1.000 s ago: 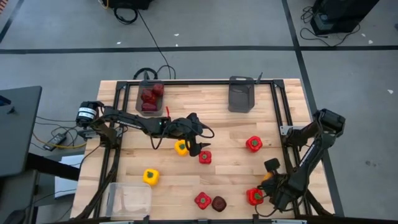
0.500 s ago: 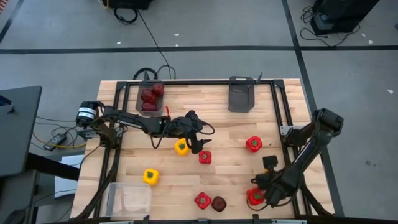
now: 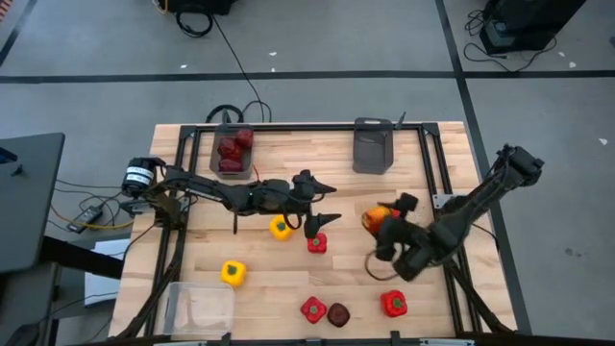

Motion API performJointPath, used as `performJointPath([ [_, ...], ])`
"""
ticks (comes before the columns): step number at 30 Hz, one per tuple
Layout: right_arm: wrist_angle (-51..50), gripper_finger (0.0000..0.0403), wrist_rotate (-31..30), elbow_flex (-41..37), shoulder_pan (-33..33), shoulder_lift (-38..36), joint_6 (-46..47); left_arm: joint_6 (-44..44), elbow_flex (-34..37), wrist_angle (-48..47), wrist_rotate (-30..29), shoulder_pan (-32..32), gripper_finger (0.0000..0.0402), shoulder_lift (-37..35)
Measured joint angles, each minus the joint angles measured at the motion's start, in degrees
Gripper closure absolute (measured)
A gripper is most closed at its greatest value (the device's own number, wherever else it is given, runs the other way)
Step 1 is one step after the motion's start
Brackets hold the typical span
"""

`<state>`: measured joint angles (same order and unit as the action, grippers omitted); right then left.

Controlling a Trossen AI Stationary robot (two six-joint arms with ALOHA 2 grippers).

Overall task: Sort produce into baskets
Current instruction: Put the red apple into the left black bin

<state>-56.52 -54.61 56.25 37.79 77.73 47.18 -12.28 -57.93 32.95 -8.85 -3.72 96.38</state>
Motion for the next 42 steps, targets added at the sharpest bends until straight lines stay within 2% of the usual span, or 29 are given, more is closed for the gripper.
performJointPath([
  [4,10.2,0.0035,-2.7,0.0,-5.3,2.3,-13.6,-2.9,0.0,3.7,0.2,0.3,0.0003,0.3],
  [8,19.3,0.0031,-3.0,0.0,-8.7,3.8,-23.3,-3.1,0.0,3.6,0.3,0.9,0.0002,0.3],
  [17,30.3,0.0031,-5.2,0.0,-14.1,4.0,-34.1,-3.1,0.0,2.8,1.0,1.2,0.0002,0.4],
  [28,45.0,0.0028,-4.3,0.0,-19.2,9.4,-47.8,-4.6,0.0,0.9,-1.8,3.2,0.0004,0.4],
  [32,45.9,0.0028,-4.2,-0.1,-20.0,9.4,-48.4,-4.6,-0.2,-0.3,-2.0,3.7,0.0028,0.3],
  [37,45.5,0.0027,-4.5,-0.2,-20.5,9.1,-48.5,-4.7,-0.2,-0.3,-1.7,4.5,0.0111,0.1],
  [42,45.5,0.0010,-7.3,-0.1,-20.4,8.9,-49.0,-5.1,-0.2,-5.8,-0.5,6.7,0.0115,-3.1],
])
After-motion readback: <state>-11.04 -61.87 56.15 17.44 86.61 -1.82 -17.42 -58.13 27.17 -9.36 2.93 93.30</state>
